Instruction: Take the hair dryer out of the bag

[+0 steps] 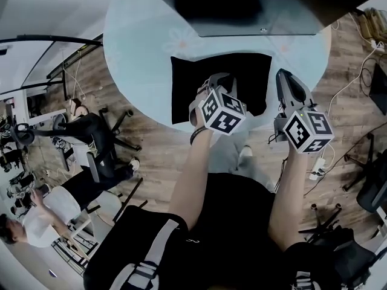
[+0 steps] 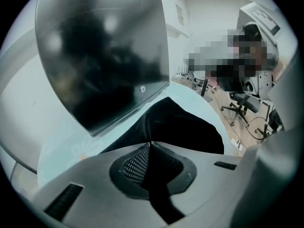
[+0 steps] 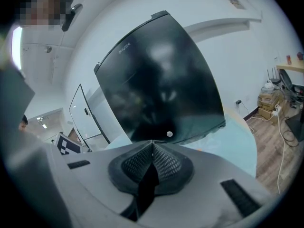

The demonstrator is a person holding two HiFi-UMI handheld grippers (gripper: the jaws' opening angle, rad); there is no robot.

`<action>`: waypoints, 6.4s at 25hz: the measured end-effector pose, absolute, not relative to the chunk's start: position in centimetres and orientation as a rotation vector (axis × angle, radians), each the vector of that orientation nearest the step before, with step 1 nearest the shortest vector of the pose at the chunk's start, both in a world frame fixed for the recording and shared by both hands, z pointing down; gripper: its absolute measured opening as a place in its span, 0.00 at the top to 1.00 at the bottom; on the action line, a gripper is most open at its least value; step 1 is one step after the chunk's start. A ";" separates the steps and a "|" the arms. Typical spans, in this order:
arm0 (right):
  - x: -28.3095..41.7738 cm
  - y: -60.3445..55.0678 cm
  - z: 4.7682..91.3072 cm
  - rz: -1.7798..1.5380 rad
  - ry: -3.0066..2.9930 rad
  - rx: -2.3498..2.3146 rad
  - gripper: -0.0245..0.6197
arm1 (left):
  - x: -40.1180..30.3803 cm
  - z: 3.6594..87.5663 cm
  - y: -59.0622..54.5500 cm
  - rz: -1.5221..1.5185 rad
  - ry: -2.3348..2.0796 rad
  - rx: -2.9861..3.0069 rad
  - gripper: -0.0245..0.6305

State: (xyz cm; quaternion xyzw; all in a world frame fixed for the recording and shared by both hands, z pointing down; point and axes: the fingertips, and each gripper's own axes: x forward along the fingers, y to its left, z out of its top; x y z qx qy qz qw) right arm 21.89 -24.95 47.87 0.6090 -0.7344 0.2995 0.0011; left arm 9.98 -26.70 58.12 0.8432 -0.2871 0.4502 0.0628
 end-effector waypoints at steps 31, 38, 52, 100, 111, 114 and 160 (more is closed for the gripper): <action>15.1 -23.7 59.1 1.221 -2.098 1.455 0.77 | 3.5 51.6 -28.5 0.934 -1.048 2.477 0.95; 14.0 -25.1 59.8 1.318 -2.049 1.463 0.77 | 2.8 51.3 -27.6 0.824 -1.008 2.504 0.94; 13.0 -26.6 60.1 1.204 -1.825 1.395 0.89 | -2.3 52.7 -26.7 0.671 -0.965 2.446 0.77; 21.4 -32.3 51.8 1.228 -1.997 1.723 0.91 | -15.8 61.7 -24.7 0.833 -1.339 1.962 0.94; 28.6 -30.4 51.1 1.286 -1.914 1.941 0.91 | -16.0 62.4 -24.1 0.885 -1.359 1.927 0.95; 31.5 -28.6 50.8 1.308 -1.873 2.030 0.91 | -15.6 62.4 -23.5 0.911 -1.357 1.920 0.95; 12.2 -8.9 59.5 1.398 -1.906 1.364 0.63 | -3.7 45.4 -19.5 0.544 -1.625 2.270 0.95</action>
